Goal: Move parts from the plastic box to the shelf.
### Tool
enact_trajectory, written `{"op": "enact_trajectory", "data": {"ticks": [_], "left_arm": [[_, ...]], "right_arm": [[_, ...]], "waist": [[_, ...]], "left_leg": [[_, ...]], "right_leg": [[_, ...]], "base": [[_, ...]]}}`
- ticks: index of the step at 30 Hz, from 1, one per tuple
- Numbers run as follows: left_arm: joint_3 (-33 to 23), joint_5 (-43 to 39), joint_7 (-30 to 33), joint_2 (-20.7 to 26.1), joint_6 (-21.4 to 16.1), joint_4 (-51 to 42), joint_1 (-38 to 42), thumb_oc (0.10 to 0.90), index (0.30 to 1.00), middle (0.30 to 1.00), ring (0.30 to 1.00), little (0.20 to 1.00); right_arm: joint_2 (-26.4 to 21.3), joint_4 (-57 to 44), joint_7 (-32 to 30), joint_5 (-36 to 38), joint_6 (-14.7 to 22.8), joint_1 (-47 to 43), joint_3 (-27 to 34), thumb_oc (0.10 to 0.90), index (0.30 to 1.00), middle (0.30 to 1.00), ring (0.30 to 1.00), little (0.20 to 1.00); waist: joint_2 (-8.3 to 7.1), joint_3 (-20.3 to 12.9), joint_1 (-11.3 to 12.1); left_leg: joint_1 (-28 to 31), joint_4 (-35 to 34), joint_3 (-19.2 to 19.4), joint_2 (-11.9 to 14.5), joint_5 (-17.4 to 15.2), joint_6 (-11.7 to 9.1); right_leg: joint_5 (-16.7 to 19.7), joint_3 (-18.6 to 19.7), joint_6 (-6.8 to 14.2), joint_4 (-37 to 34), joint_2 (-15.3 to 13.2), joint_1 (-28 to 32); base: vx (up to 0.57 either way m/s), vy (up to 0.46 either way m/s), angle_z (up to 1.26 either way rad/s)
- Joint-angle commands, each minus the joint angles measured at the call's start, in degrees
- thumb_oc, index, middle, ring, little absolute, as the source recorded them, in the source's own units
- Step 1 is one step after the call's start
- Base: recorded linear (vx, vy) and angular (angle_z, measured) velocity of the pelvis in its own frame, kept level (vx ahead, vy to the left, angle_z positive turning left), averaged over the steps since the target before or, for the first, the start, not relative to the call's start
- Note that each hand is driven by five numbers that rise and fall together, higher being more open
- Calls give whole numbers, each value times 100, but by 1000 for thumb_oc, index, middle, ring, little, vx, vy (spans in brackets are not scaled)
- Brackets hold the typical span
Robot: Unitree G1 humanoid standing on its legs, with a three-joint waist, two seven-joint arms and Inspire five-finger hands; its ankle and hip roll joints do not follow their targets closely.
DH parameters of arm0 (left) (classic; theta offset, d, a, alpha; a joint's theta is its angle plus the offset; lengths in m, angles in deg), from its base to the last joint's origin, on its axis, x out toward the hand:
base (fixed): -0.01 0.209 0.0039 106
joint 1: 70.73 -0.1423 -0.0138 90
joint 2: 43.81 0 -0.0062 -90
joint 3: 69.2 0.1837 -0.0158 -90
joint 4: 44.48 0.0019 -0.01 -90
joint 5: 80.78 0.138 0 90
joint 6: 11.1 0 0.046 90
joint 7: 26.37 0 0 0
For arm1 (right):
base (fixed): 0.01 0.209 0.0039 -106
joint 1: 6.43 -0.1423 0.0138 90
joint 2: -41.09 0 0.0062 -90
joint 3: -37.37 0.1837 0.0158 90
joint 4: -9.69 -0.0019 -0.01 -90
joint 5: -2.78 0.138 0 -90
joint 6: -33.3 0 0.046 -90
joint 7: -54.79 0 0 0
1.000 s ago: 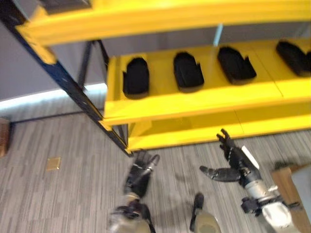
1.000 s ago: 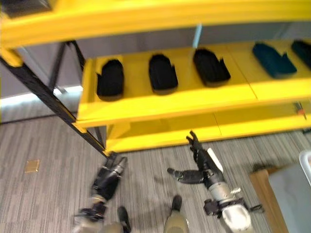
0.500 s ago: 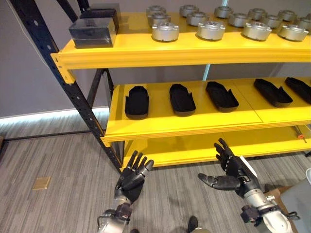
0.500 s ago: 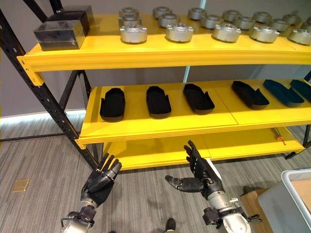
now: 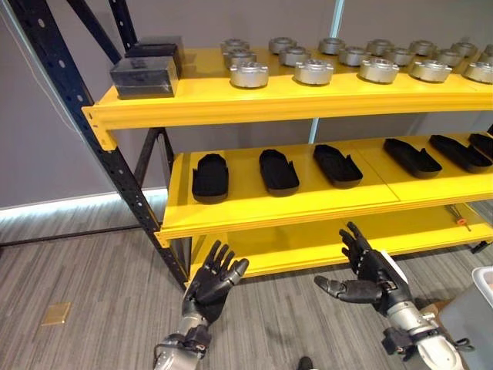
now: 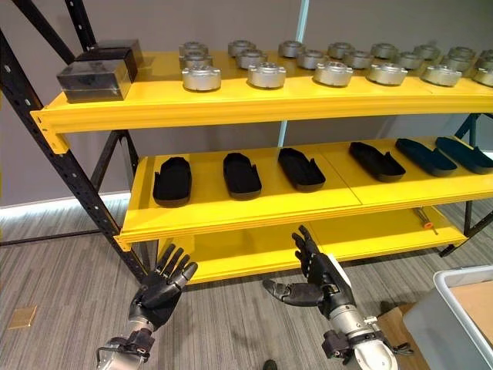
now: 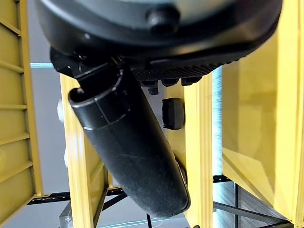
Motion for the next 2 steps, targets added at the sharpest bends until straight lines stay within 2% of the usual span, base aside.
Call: {"op": "enact_trajectory", "data": {"ticks": [1,2], "left_arm": [[-166,226,-270,173,-329,-316,278,900,1000,1000,1000,1000],[-162,241,-265,176,-322,-314,276,900,1000,1000,1000,1000]], "right_arm": [[-10,-327,77,340,695,-575,82,900,1000,1000,1000,1000],[-5,-317,84,362,686,-572,72,900,1000,1000,1000,1000]], "waist": [[-70,-207,-6],[-70,-213,-6]], "left_leg": [[-47,38,-78,49,174,4],[-47,37,-74,56,179,2]], "right_leg": [[-149,210,312,138,48,71],[-146,209,310,134,45,76]], "base": [[2,-11,-6],[4,-10,-6]]}}
